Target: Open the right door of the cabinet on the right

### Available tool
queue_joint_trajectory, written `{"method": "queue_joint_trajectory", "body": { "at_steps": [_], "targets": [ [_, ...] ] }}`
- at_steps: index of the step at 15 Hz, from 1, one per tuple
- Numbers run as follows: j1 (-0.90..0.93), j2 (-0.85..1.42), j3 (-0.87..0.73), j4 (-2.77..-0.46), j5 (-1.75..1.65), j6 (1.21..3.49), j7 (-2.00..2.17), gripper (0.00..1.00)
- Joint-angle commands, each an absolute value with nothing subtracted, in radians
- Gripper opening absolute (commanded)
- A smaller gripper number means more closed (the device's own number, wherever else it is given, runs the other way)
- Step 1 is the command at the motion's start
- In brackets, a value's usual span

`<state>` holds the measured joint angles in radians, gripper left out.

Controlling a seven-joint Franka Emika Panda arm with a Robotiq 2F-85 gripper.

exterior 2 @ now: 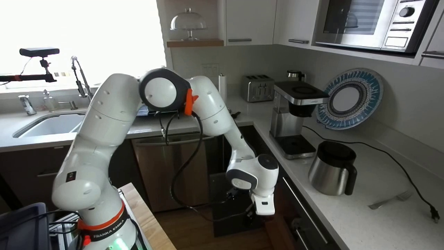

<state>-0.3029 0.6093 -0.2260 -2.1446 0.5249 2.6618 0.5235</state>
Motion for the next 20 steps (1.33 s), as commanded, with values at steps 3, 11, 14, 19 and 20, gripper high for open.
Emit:
{"method": "queue_joint_trajectory", "body": {
  "at_steps": [3, 11, 14, 19, 20],
  "targets": [
    [-0.417, 0.830, -0.167, -1.926, 0.743, 2.707, 0.569, 1.00],
    [-0.428, 0.928, -0.170, -1.846, 0.925, 2.862, 0.514, 1.00],
    [-0.428, 0.934, -0.169, -1.835, 0.929, 2.864, 0.514, 1.00],
    [-0.455, 0.988, -0.120, -1.771, 1.027, 3.008, 0.483, 1.00],
    [-0.483, 0.998, -0.083, -1.757, 1.029, 3.063, 0.477, 1.00]
  ]
}}
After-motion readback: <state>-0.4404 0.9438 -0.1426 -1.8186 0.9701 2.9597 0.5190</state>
